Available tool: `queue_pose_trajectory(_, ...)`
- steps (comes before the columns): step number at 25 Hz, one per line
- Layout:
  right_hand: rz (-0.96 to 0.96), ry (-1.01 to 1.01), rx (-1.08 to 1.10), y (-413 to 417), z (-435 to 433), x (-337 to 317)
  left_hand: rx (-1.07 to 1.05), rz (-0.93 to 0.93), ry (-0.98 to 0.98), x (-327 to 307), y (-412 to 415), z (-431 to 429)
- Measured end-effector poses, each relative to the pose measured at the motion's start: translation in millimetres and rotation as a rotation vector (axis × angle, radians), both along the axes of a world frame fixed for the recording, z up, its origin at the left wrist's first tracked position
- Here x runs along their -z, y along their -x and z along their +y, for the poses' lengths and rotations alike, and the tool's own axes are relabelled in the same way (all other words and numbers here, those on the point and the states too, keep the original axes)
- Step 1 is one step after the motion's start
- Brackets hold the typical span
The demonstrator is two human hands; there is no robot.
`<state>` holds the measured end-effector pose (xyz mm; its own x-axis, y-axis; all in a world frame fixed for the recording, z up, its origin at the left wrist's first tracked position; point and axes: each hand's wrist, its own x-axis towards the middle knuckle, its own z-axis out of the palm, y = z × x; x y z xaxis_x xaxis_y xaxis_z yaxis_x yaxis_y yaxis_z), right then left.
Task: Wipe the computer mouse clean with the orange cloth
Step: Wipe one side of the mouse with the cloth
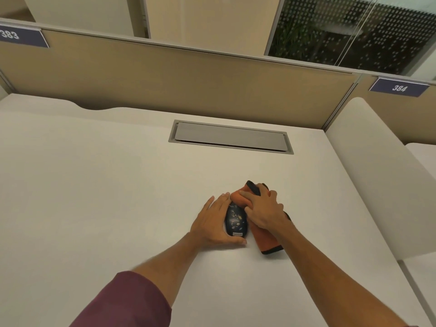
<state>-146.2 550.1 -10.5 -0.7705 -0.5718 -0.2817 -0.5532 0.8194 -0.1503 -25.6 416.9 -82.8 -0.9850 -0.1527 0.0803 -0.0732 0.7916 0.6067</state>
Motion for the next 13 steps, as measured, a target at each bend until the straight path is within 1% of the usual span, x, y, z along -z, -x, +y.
queue_pose_trajectory(2, 0.032, -0.043, -0.024, -2, 7, 3, -0.005, -0.003, 0.027, 1, 1, 0)
queue_pose_trajectory(5, 0.069, -0.093, 0.006, -2, 7, 2, -0.019, -0.018, 0.053, 3, 0, 1)
queue_pose_trajectory(7, 0.090, -0.084, 0.029, -2, 4, -2, -0.017, -0.031, 0.052, 3, 1, 0)
queue_pose_trajectory(10, 0.074, -0.035, -0.004, -9, 5, -3, -0.026, -0.010, 0.040, 1, 0, 0)
queue_pose_trajectory(13, 0.077, -0.092, 0.010, -14, 12, -3, -0.029, -0.011, 0.046, 0, 0, 1)
